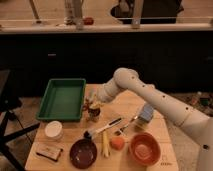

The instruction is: Place grapes in metal cup

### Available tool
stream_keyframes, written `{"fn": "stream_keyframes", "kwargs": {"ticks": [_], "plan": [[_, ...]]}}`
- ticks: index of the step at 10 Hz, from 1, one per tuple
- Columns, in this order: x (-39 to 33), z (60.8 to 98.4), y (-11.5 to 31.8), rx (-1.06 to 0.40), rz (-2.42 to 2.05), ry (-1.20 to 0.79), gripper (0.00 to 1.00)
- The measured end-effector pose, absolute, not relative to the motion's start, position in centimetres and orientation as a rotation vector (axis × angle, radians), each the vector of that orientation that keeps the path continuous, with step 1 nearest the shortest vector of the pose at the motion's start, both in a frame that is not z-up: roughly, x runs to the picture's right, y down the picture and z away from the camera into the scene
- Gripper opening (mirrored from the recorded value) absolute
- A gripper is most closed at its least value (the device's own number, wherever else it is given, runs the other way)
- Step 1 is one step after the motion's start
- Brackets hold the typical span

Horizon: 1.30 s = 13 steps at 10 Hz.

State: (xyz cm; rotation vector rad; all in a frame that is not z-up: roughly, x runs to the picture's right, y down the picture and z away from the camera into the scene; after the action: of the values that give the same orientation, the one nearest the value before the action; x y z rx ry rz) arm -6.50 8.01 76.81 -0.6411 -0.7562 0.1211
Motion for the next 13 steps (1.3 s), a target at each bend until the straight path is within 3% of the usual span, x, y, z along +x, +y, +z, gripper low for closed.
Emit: {"fn": "stream_keyframes", "kwargs": {"ticks": [5, 8, 10, 13], "plan": [[-6.0, 77.7, 8.7, -0.672, 0.144, -0.752, 0.04], [-6.1, 78.1, 9.1, -0.695, 0.159, -0.747, 0.28], [-6.1, 78.3, 9.3, -0.709, 0.164, -0.746, 0.52], [-6.3, 78.4, 9.5, -0.718, 0.162, -0.749, 0.78]]}}
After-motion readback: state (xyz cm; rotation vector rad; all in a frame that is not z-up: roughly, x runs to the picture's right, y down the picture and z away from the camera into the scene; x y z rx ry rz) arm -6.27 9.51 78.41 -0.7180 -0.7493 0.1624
